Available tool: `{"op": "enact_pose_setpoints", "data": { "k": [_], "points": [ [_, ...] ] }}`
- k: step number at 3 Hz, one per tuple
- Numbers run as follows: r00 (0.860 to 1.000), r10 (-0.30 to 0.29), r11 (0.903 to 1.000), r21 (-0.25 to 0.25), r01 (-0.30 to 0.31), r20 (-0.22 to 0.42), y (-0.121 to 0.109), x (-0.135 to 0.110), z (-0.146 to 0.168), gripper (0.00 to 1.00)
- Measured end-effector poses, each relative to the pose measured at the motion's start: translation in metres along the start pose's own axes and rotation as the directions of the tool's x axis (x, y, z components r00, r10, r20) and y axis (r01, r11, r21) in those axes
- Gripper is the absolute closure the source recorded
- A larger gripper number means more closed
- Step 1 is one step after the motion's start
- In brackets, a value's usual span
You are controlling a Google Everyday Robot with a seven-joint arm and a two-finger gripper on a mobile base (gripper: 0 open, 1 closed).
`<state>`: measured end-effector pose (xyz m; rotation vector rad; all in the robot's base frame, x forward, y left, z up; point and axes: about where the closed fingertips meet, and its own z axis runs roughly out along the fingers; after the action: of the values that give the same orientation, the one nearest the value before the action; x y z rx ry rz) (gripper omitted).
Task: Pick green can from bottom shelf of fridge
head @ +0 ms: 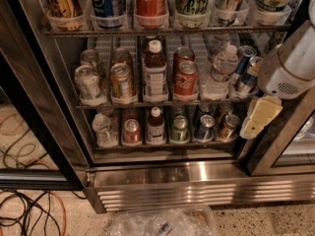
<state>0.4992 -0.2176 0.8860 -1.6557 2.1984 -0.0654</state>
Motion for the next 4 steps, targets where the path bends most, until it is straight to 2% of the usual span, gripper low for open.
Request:
{"op": "enact_pose_setpoints", "data": {
  "k": [2, 3, 4],
  "points": [
    [1.000, -0.006, 0.9999, -0.015, 0.006, 0.020, 0.008, -0.002, 0.008, 0.00],
    [0.997, 0.015, 0.9990, -0.044, -0.011, 0.080, 0.035, -0.009, 0.032, 0.00],
    [0.979, 0.081, 0.9950, -0.073, -0.069, 0.185, 0.072, -0.017, 0.070, 0.00]
  ]
}}
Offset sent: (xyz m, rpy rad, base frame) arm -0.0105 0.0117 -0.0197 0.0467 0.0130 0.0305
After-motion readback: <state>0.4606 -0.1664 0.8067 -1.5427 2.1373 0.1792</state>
